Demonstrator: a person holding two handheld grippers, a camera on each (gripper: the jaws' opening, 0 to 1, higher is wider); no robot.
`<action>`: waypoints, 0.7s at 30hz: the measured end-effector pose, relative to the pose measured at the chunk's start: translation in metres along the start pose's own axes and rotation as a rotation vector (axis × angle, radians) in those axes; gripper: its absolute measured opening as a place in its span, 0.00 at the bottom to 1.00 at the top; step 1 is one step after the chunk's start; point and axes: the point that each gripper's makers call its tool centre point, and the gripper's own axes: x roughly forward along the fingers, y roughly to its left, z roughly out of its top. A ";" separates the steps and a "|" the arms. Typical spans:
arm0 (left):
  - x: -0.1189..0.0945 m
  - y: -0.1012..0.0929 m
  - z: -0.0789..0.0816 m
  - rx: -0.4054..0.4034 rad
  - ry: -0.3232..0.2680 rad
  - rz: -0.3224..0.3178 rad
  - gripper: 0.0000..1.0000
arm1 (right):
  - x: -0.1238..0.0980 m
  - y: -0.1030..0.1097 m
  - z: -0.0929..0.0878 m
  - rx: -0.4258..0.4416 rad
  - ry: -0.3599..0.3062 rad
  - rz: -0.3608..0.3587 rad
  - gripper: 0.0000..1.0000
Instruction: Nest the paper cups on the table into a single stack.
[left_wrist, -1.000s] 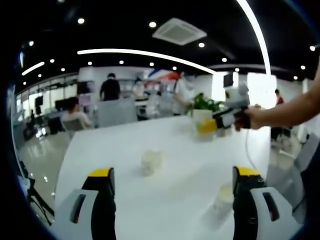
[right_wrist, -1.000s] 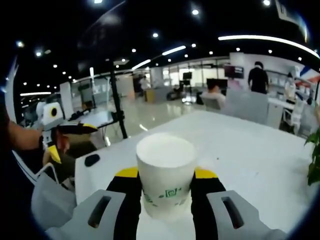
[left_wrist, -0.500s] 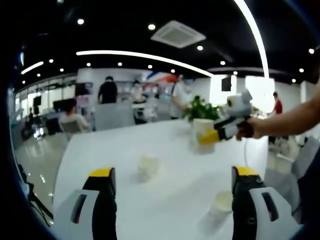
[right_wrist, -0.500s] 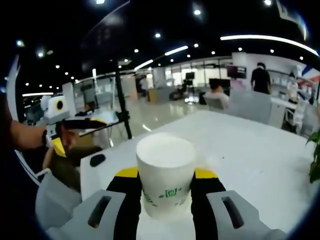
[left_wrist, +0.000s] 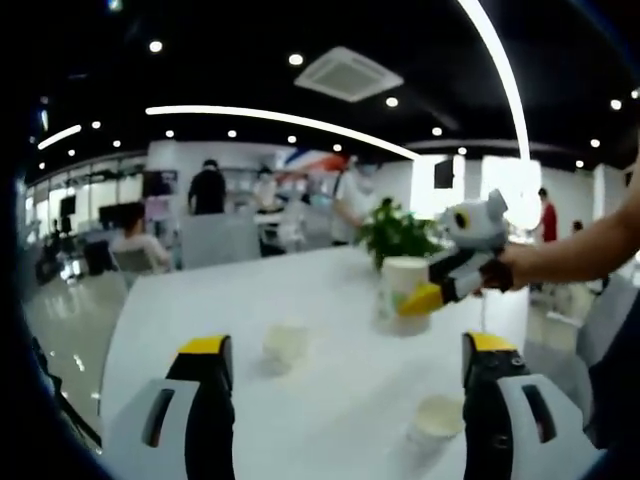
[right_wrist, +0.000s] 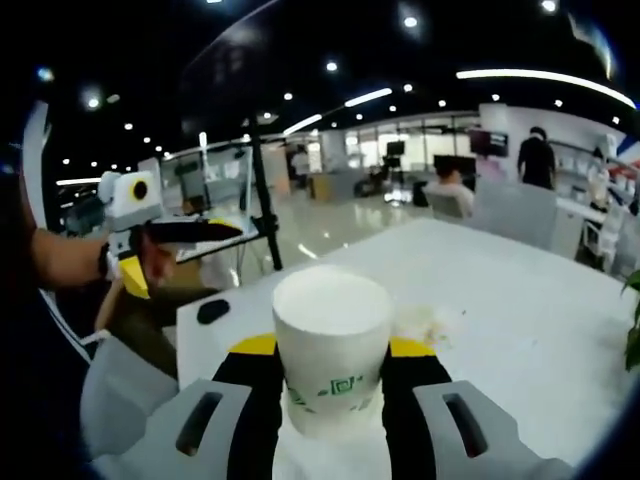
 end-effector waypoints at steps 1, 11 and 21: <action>0.001 -0.001 0.000 0.000 -0.001 -0.003 0.92 | 0.000 0.002 -0.001 0.002 0.000 0.007 0.35; 0.013 -0.019 0.000 0.021 0.010 -0.059 0.85 | -0.004 0.030 -0.010 -0.017 0.029 0.070 0.35; 0.026 -0.036 0.005 0.039 0.015 -0.113 0.78 | -0.007 0.046 -0.011 -0.012 0.026 0.100 0.35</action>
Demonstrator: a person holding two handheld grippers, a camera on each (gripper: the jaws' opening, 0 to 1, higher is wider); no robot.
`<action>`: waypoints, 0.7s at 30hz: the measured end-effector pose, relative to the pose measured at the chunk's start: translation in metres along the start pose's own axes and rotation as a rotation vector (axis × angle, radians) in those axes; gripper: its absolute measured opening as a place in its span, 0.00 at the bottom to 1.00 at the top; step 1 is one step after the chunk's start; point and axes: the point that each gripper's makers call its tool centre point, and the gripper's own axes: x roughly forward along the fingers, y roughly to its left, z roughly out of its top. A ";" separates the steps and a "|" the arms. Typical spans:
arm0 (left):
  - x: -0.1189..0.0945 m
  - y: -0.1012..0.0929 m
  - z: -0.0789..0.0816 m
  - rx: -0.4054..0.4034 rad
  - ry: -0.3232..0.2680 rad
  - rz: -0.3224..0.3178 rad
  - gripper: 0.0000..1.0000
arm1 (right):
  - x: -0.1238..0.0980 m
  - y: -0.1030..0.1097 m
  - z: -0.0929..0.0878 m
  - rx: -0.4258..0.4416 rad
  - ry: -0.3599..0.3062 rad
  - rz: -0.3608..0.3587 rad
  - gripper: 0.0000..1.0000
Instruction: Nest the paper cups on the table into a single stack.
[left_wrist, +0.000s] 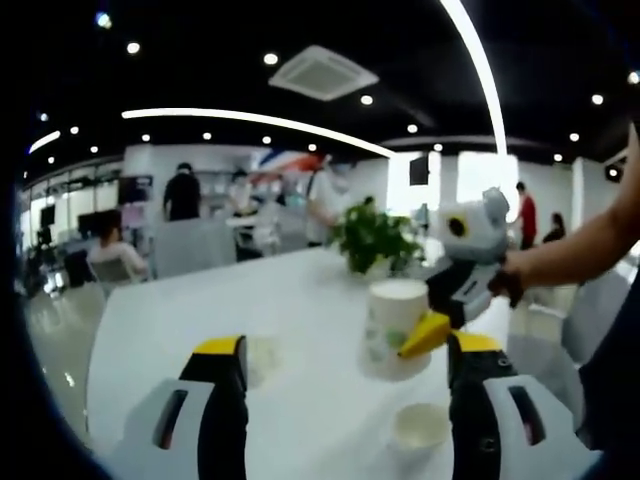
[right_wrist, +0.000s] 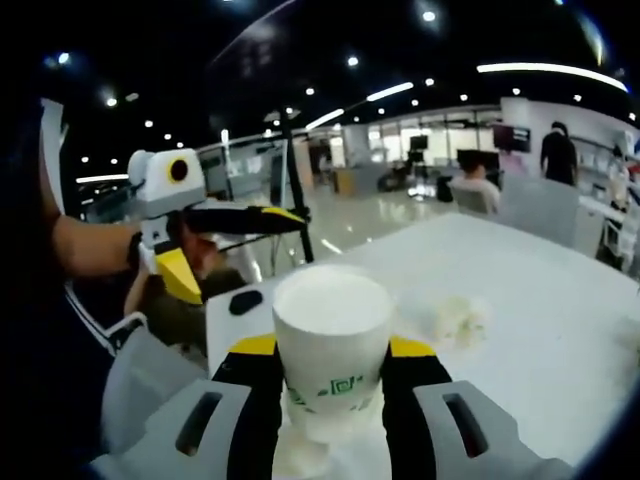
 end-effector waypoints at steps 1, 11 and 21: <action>0.002 -0.002 0.001 0.000 0.000 -0.006 0.77 | 0.000 0.001 0.000 -0.001 0.000 0.002 0.35; 0.014 -0.018 0.004 0.010 0.013 -0.062 0.68 | 0.001 0.018 0.004 -0.032 0.003 0.036 0.35; 0.021 -0.034 0.004 -0.014 0.022 -0.129 0.55 | 0.003 0.034 0.008 -0.050 0.001 0.085 0.36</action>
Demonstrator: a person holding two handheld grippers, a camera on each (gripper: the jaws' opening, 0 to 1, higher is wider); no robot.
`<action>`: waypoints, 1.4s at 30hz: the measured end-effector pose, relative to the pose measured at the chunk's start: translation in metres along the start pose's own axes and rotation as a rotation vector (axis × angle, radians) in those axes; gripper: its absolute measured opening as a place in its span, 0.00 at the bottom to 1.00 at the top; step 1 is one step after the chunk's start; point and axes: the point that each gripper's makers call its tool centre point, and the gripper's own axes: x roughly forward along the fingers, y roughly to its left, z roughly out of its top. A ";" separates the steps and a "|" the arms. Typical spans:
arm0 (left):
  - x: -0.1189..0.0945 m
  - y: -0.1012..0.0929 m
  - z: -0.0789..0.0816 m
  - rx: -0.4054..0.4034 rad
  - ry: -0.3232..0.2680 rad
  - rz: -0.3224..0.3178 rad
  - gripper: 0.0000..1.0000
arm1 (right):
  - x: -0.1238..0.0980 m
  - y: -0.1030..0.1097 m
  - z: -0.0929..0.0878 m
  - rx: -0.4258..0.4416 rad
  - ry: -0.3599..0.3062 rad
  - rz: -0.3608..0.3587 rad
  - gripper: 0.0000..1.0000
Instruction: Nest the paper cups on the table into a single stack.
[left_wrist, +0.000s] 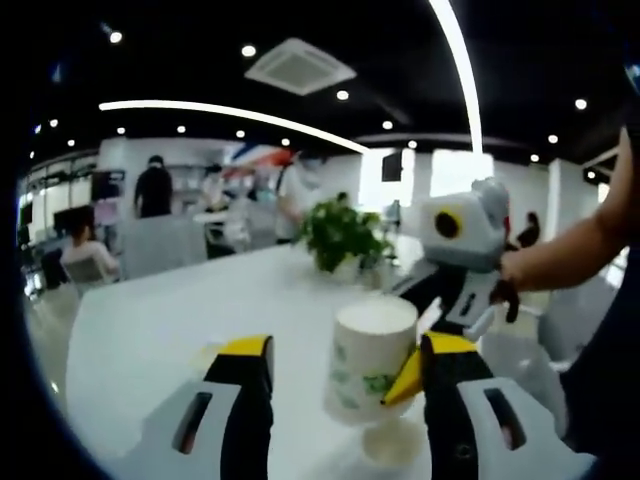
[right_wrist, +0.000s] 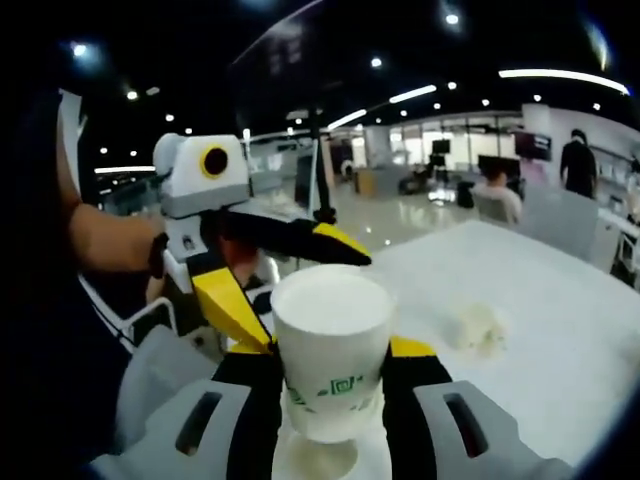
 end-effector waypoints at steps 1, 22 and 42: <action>0.001 -0.002 0.000 -0.004 0.000 -0.006 0.54 | 0.000 0.002 0.000 -0.006 -0.001 0.005 0.36; 0.004 -0.020 0.004 -0.022 -0.002 -0.095 0.42 | 0.005 0.020 0.003 -0.044 0.005 0.089 0.36; 0.003 -0.020 0.015 0.019 -0.049 -0.094 0.37 | 0.002 0.014 0.011 -0.122 -0.037 0.057 0.42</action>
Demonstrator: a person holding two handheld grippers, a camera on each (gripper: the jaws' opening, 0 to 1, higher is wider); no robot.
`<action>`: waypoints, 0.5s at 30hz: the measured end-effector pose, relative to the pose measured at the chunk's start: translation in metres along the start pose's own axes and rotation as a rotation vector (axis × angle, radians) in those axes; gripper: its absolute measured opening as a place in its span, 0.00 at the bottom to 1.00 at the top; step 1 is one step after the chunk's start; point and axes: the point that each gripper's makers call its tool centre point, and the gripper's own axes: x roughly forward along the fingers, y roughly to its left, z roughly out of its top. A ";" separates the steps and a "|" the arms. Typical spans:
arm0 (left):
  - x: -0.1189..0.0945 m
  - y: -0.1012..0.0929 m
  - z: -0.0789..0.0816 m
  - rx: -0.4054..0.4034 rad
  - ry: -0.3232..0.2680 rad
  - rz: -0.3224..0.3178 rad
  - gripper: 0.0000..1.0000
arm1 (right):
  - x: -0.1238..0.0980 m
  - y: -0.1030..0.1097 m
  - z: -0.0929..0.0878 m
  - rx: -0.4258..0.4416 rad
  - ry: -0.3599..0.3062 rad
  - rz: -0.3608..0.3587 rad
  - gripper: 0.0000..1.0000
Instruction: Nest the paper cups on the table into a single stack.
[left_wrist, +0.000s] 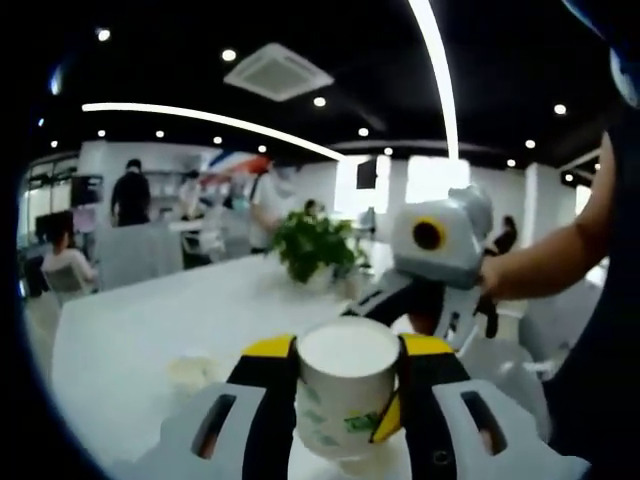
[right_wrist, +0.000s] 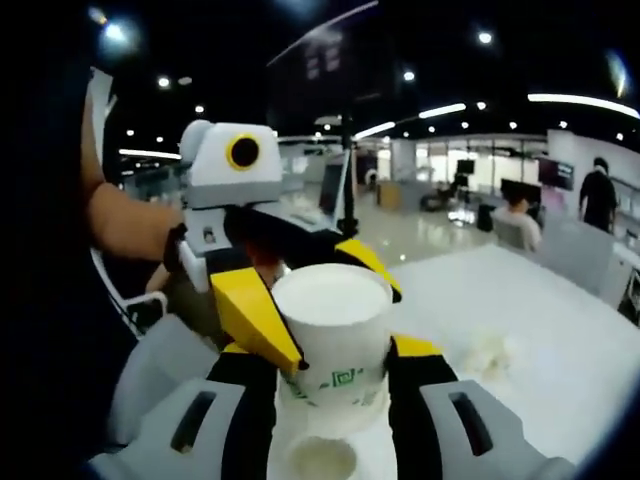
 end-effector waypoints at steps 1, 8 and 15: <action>-0.001 0.001 0.002 -0.004 -0.007 0.000 0.37 | -0.001 -0.003 0.001 -0.009 -0.004 -0.015 0.44; -0.006 0.005 0.014 -0.013 -0.065 0.008 0.37 | -0.014 -0.014 0.007 0.013 -0.061 -0.083 0.57; -0.015 0.010 0.025 -0.037 -0.124 0.002 0.37 | -0.033 -0.020 0.026 -0.004 -0.152 -0.155 0.80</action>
